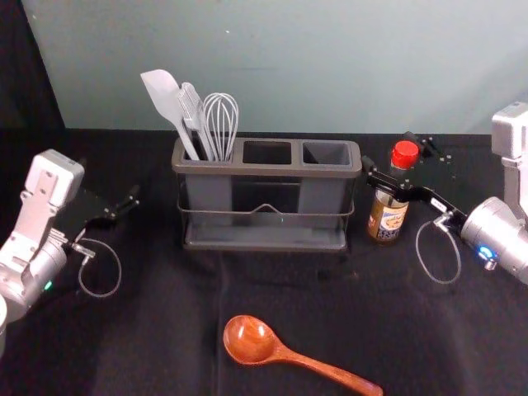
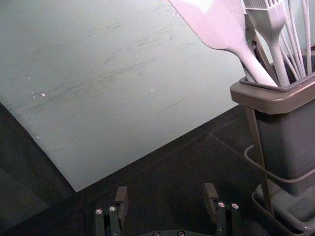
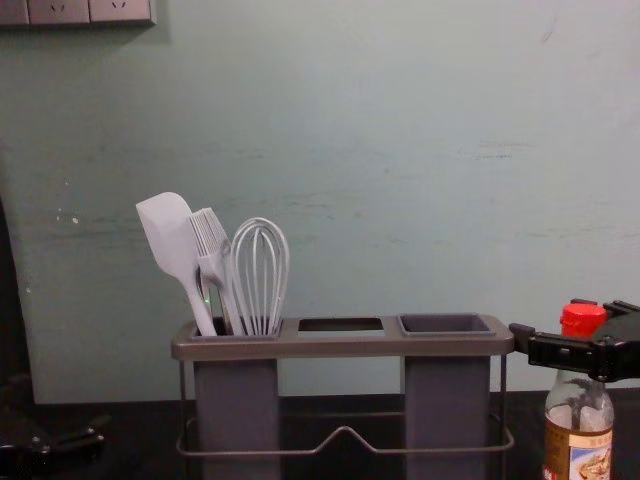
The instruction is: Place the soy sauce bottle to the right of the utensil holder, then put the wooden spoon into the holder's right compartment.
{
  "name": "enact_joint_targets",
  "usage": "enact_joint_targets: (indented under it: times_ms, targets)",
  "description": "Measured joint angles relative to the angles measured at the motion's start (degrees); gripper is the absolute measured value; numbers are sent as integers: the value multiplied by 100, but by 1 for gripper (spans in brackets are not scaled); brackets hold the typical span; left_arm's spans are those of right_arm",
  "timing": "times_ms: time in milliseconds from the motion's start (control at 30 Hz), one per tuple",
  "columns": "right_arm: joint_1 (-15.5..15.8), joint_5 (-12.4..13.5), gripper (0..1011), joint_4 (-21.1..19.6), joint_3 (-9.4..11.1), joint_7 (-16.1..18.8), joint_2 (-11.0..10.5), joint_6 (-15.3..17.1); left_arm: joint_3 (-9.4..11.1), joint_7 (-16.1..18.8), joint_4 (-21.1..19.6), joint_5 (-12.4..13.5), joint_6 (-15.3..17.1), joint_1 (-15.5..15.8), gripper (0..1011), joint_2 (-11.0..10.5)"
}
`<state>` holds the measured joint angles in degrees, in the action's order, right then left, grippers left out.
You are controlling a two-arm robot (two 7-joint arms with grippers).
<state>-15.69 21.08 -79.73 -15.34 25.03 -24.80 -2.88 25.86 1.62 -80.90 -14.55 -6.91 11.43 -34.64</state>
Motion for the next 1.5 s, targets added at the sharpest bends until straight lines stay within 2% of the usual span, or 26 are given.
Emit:
enact_joint_targets:
  times_ms: [400, 900, 1167, 1500]
  targets:
    - [19, -19, 1004, -30, 14, -6, -5, -7, 0, 0, 0, 0, 0, 0, 1005, 0]
    - [153, 30, 1004, -371, 163, -49, -45, -54, 0, 0, 0, 0, 0, 0, 1005, 0]
    - [422, 93, 1004, -879, 287, -114, -168, 41, 0, 0, 0, 0, 0, 0, 1005, 0]
    - [1069, 395, 1004, -1774, 598, -84, -565, 303, 0, 0, 0, 0, 0, 0, 1005, 0]
